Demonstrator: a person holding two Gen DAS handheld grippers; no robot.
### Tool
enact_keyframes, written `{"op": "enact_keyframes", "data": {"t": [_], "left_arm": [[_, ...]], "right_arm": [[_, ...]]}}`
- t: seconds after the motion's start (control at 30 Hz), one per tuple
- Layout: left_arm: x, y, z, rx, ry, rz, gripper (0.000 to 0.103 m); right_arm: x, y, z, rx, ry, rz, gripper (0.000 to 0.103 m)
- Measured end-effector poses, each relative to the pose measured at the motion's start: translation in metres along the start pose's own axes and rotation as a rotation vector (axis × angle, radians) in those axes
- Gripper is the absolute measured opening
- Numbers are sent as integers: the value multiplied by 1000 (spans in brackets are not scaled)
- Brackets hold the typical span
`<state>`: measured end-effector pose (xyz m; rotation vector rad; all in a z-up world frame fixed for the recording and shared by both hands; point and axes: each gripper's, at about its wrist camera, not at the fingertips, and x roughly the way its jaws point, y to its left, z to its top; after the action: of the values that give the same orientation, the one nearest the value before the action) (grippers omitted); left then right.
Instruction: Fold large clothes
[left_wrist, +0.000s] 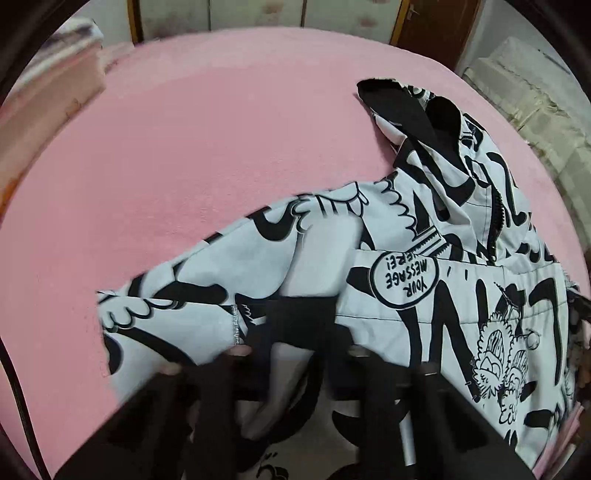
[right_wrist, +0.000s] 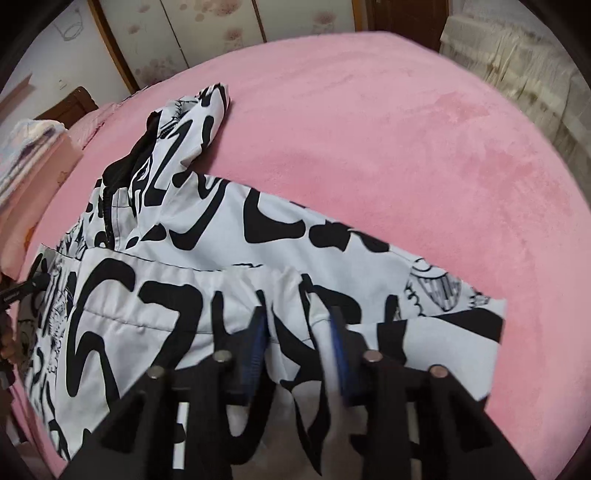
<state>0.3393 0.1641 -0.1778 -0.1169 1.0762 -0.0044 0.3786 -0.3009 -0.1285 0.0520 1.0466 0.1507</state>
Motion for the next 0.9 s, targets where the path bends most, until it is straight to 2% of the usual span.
{"op": "enact_keyframes", "data": {"t": [0.07,0.17,0.23,0.3,0.37,0.53,0.63,0.7,0.73,0.77,0.83,0.9], "left_arm": [[-19,2,-1,-10,-76,8,9],[-38,16,-1,-92,-154,-36,8],[-30,21,-1,-119,-143,-30,8],[-7,25,-7,-126,-91,21,8],[12,31,-14,-151,-71,42,8],[27,41,-20,-207,-87,-15,11],[24,55,-20,-267,-77,-94,13],[14,66,-18,-315,-61,-118,19],[7,70,-17,-327,-68,-103,27],[0,69,-17,-331,-78,-93,30],[-21,69,-17,-325,-118,-67,30],[-45,62,-18,-277,-157,20,30]], "right_arm": [[-22,-1,4,46,-90,-6,15],[-36,-8,11,125,-169,31,15],[-18,0,13,107,-135,-13,15],[11,8,10,83,-73,-83,15],[26,9,5,93,-62,-103,16],[30,11,0,103,-84,-124,18],[23,7,0,126,-66,-112,28],[13,9,1,147,-55,-121,33],[4,10,0,152,-65,-123,34],[-4,11,0,155,-84,-122,34],[-25,20,-5,149,-130,-106,34],[-46,37,-12,131,-168,-87,34]]}}
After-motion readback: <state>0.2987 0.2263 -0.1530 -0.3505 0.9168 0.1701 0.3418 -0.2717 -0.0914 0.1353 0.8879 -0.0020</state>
